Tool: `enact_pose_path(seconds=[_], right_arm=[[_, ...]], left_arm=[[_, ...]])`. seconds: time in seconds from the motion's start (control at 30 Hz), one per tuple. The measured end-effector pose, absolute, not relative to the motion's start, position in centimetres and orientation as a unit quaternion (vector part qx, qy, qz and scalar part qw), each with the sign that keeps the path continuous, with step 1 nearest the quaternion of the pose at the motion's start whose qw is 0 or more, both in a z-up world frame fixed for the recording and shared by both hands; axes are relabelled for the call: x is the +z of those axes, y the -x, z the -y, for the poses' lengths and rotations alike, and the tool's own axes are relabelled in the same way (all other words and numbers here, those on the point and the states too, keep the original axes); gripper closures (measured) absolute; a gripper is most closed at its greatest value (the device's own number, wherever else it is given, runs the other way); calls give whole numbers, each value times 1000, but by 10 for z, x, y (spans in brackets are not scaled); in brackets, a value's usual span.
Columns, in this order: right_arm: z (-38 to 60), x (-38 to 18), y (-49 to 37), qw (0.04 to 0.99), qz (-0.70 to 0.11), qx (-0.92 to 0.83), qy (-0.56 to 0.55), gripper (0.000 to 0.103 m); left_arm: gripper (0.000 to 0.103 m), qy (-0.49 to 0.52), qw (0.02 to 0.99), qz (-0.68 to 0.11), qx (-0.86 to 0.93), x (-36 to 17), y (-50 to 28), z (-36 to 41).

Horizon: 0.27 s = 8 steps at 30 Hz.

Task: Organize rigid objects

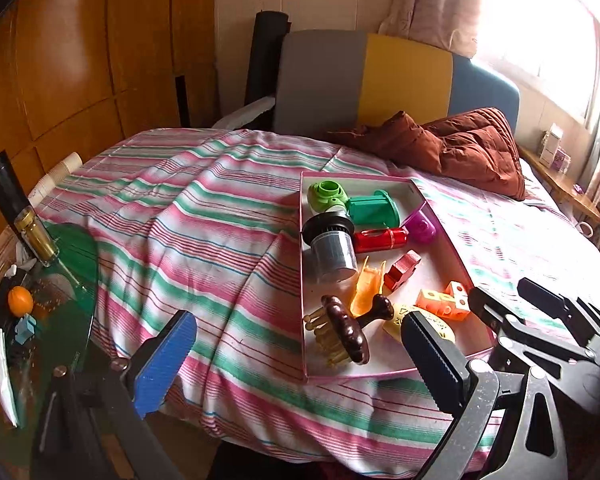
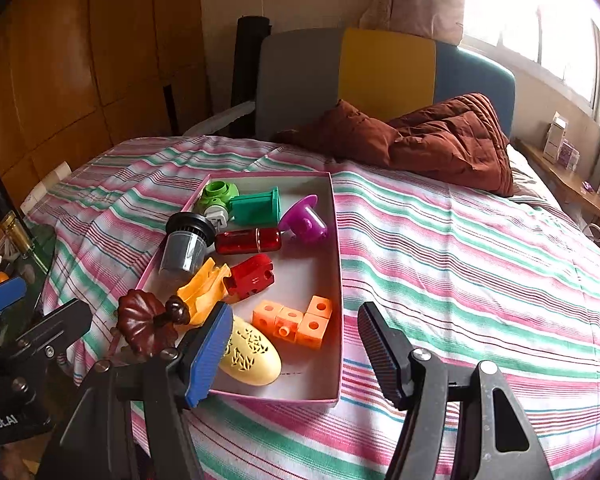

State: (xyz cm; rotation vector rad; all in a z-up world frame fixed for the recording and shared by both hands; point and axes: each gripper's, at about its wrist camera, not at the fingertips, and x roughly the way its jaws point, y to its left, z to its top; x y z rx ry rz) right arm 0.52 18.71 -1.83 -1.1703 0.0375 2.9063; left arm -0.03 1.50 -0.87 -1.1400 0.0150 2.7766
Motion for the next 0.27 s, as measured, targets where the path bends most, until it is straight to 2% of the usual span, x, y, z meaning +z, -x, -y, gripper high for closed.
enact_pose_path(seconds=[0.13, 0.27], right_arm=[[-183, -18, -15, 8, -12, 930, 367, 37], [-177, -19, -18, 9, -2, 930, 367, 37]], left_arm=[[0, 368, 82, 26, 926, -7, -6, -6], [0, 354, 65, 12, 933, -4, -10, -8]])
